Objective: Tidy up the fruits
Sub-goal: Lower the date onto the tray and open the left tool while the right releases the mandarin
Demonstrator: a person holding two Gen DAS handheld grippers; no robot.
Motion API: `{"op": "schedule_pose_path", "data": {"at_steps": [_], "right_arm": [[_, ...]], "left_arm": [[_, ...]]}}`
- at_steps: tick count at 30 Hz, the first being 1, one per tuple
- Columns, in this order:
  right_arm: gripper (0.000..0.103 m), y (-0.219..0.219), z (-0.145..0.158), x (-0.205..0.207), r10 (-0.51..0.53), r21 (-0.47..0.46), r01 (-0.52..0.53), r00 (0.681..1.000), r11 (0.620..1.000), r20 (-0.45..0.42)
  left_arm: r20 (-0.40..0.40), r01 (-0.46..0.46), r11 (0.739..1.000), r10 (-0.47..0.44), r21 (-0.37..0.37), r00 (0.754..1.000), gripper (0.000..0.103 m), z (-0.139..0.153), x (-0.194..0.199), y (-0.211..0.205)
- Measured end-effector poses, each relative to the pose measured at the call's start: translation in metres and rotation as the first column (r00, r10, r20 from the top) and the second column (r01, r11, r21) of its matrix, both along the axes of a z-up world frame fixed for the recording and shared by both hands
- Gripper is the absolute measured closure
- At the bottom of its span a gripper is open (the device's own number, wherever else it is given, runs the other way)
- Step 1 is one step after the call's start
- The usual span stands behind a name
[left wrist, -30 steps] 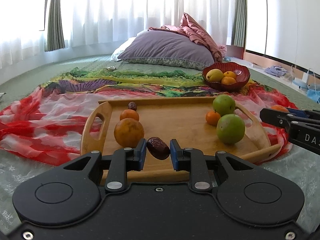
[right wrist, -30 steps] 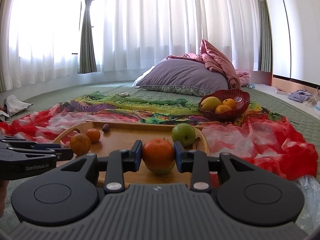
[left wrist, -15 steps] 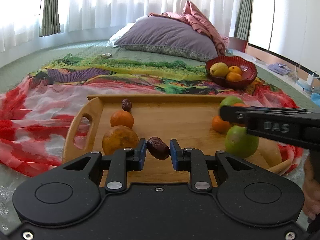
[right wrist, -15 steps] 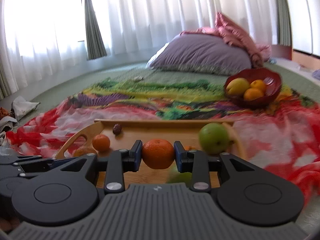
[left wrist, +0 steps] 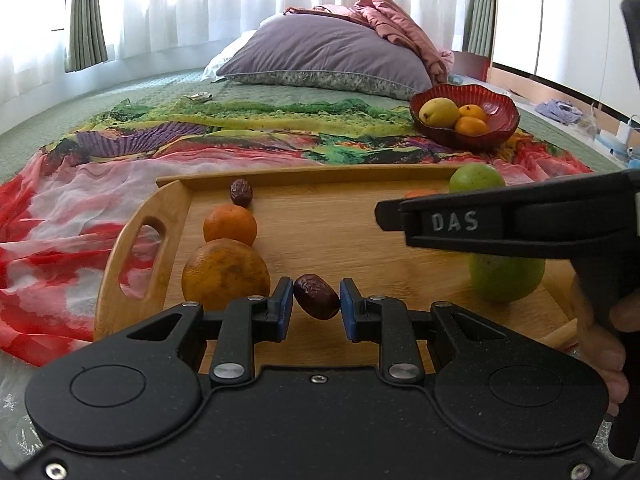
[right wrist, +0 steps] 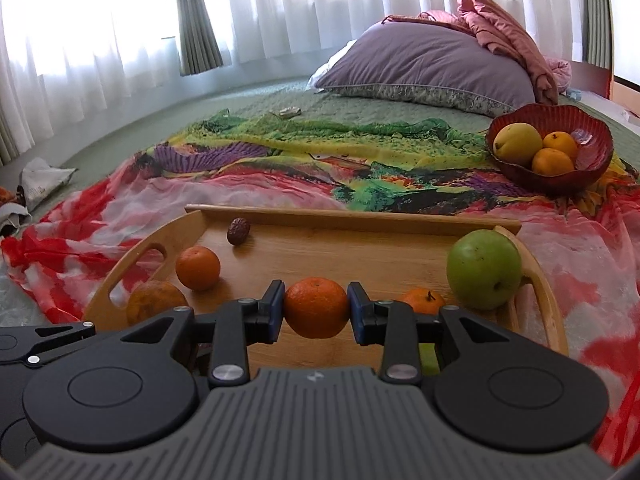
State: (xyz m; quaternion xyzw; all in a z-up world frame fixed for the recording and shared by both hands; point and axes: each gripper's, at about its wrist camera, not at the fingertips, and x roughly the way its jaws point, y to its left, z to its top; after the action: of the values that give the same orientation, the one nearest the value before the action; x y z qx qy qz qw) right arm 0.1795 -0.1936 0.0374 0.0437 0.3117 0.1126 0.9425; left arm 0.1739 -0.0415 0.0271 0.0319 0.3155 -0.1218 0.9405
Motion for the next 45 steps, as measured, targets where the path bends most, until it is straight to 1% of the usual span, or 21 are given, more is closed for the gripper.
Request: {"op": "schedule_pose_path", "data": {"at_steps": [4,11,18,25,36,45], "right_arm": [[0.065,0.005,-0.006,0.006,0.013,-0.028,-0.014,1.000,1.000,-0.018],[0.065,0.012,-0.014,0.013,0.024,-0.060,-0.026,0.999,0.998,-0.041],[0.065,0.015,-0.016,0.016,0.038,-0.075,-0.042,0.998,0.996,-0.052],[0.065,0.015,-0.018,0.026,0.037,-0.067,-0.043,0.995,0.997,-0.095],[0.065,0.023,-0.022,0.030,0.058,-0.118,-0.073,0.991,0.990,-0.121],[0.065,0.026,-0.023,0.030,0.064,-0.134,-0.082,0.990,0.988,-0.128]], "left_arm": [[0.001,0.005,1.000,-0.005,0.012,1.000,0.079,-0.004,0.003,-0.001],[-0.007,0.000,1.000,0.000,0.000,1.000,0.079,-0.007,0.007,0.000],[-0.008,-0.005,1.000,0.005,-0.004,1.000,0.079,-0.009,0.009,0.001],[-0.007,-0.005,1.000,0.005,-0.003,1.000,0.079,-0.008,0.010,0.002],[-0.007,-0.006,1.000,0.006,-0.003,1.000,0.079,-0.009,0.010,0.001],[-0.007,-0.006,1.000,0.006,-0.003,1.000,0.079,-0.009,0.010,0.001]]}}
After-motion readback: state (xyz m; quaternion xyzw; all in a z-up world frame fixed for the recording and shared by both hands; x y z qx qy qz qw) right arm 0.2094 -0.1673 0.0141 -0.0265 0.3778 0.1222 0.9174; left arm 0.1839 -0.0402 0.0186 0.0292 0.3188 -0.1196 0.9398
